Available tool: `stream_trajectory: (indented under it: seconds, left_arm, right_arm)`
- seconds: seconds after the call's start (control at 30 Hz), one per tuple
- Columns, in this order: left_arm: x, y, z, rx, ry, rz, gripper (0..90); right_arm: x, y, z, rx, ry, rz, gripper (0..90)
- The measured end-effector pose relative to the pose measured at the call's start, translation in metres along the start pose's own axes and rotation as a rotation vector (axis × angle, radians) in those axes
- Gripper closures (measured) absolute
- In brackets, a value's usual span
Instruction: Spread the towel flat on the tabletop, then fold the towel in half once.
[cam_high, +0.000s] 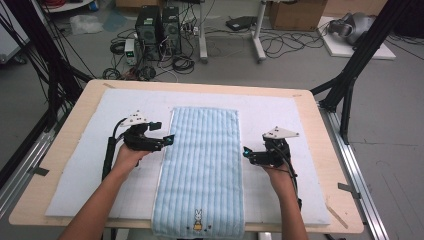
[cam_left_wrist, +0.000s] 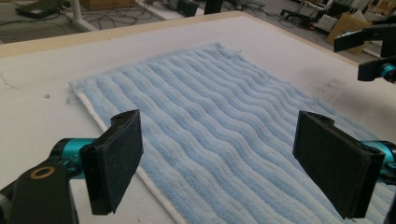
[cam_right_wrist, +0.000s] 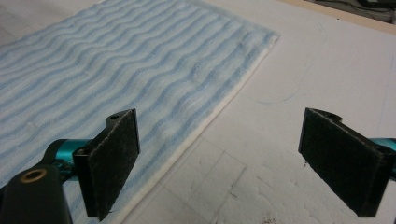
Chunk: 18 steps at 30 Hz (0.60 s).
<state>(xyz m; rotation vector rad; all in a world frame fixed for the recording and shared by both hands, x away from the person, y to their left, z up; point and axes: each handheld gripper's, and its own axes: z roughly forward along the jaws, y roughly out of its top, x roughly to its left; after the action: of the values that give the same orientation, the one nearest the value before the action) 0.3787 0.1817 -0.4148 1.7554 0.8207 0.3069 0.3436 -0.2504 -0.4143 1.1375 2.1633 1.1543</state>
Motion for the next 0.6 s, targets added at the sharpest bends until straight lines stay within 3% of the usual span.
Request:
stream_trajectory:
  seconds: [0.17,0.37,0.6]
  left_arm:
    - [-0.001,-0.007,-0.007,0.013,0.066,0.002,17.3]
    - [0.003,-0.007,-0.007,-0.004,0.097,-0.030,17.1]
    - [0.011,-0.002,-0.004,0.032,0.130,-0.071,17.2]
  right_arm:
    - [0.000,-0.001,-0.003,-0.020,0.007,0.014,11.6]
    - [-0.001,-0.001,-0.005,-0.038,0.020,0.045,11.5]
    - [-0.001,-0.001,-0.002,-0.036,0.030,0.051,11.5]
